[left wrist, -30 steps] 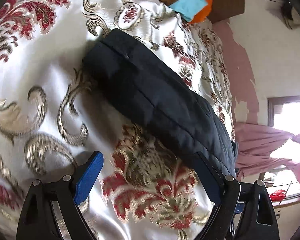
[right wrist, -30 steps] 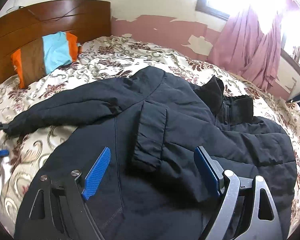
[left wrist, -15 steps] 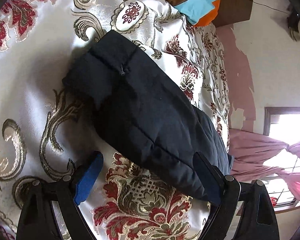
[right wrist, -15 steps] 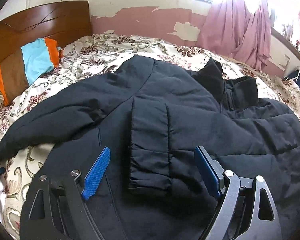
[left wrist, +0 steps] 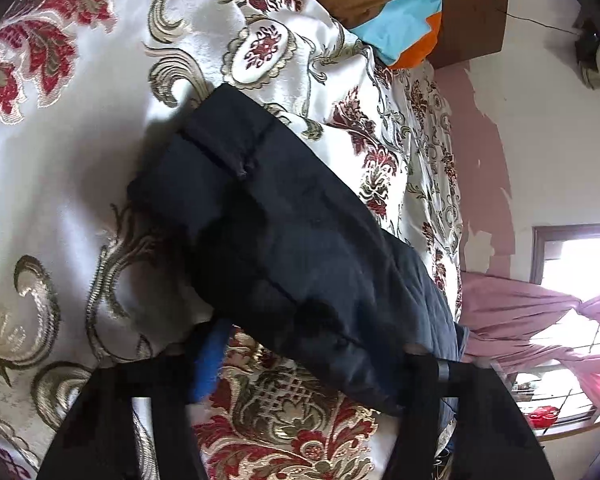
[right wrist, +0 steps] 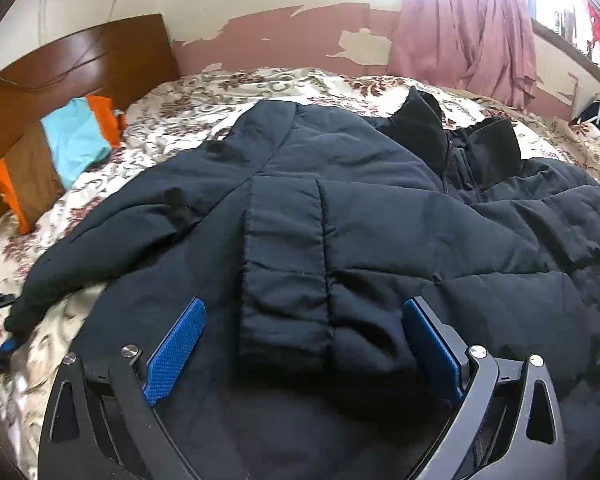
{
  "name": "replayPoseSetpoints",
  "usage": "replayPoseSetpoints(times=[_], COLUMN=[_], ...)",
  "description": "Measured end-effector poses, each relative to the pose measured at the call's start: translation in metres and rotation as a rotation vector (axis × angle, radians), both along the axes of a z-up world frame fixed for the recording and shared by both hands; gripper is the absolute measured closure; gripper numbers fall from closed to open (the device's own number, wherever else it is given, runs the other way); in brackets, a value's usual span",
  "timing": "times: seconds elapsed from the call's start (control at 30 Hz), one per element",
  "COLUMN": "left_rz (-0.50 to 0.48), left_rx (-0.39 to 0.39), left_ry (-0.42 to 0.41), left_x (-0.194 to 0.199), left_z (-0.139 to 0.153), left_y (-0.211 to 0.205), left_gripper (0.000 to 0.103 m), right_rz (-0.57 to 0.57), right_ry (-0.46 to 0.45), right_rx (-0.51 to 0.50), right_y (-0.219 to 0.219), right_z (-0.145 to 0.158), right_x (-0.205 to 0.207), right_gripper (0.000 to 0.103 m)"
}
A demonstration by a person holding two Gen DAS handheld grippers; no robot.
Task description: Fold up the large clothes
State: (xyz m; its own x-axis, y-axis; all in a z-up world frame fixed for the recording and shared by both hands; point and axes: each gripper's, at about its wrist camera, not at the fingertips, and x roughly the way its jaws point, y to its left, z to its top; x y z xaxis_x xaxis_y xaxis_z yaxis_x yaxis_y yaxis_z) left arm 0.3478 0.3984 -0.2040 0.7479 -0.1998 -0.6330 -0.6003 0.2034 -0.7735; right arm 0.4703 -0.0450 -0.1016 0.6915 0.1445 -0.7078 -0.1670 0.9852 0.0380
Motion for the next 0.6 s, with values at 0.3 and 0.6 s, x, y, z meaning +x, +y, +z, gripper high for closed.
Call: replayPoseSetpoints(times=[0.3, 0.6], left_rz=[0.034, -0.041], left_rx=[0.217, 0.611], left_ry=[-0.067, -0.275], left_x=[0.005, 0.011], left_z=[0.053, 0.188], left_y=[-0.007, -0.063], left_gripper=[0.097, 0.097], right_rz=[0.123, 0.114], right_ry=[-0.087, -0.140], right_rx=[-0.033, 0.013], right_y=[-0.023, -0.069], right_z=[0.040, 0.068], right_x=[-0.048, -0.069], right_gripper=[0.006, 0.006])
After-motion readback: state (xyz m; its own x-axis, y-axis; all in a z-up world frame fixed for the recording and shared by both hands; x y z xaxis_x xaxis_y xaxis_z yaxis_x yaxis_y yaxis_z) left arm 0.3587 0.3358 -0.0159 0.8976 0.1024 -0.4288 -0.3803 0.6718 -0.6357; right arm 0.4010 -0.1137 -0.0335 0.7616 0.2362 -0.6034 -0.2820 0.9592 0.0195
